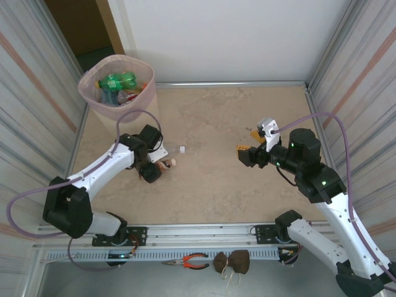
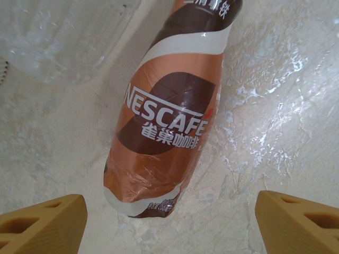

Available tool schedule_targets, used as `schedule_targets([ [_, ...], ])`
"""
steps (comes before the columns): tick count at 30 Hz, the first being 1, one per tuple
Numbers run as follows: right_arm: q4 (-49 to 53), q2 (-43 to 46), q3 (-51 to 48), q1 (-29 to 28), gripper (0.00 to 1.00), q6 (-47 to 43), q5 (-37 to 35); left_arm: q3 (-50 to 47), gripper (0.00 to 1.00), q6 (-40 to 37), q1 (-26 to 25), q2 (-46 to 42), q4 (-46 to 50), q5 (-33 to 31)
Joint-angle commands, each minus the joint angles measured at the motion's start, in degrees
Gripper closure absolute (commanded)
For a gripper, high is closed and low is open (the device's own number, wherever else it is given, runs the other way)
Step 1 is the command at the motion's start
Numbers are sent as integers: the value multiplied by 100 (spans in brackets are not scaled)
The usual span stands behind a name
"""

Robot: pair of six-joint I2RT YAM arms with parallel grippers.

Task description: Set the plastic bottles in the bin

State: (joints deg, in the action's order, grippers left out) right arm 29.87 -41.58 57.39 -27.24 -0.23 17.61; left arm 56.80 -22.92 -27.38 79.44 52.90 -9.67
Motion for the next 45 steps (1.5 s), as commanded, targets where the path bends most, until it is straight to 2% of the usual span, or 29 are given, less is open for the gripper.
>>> schedule_targets([
  [1, -42, 36, 72, 44, 27, 163, -20, -111, 16, -124, 76, 129, -195, 20],
  [9, -117, -7, 45, 39, 27, 241, 25, -28, 15, -191, 217, 775, -296, -81],
  [15, -167, 35, 36, 44, 28, 287, -4, -106, 16, -176, 211, 908, -358, 390],
  [24, -98, 63, 18, 44, 28, 259, -21, -81, 26, -117, 215, 1173, -376, 757],
  [41, -26, 147, -9, 43, 28, 233, -91, -54, 42, -187, 152, 1290, -349, 987],
  [45, 13, 159, 13, 43, 28, 219, -100, -44, 43, -299, 28, 1152, -359, 1342],
])
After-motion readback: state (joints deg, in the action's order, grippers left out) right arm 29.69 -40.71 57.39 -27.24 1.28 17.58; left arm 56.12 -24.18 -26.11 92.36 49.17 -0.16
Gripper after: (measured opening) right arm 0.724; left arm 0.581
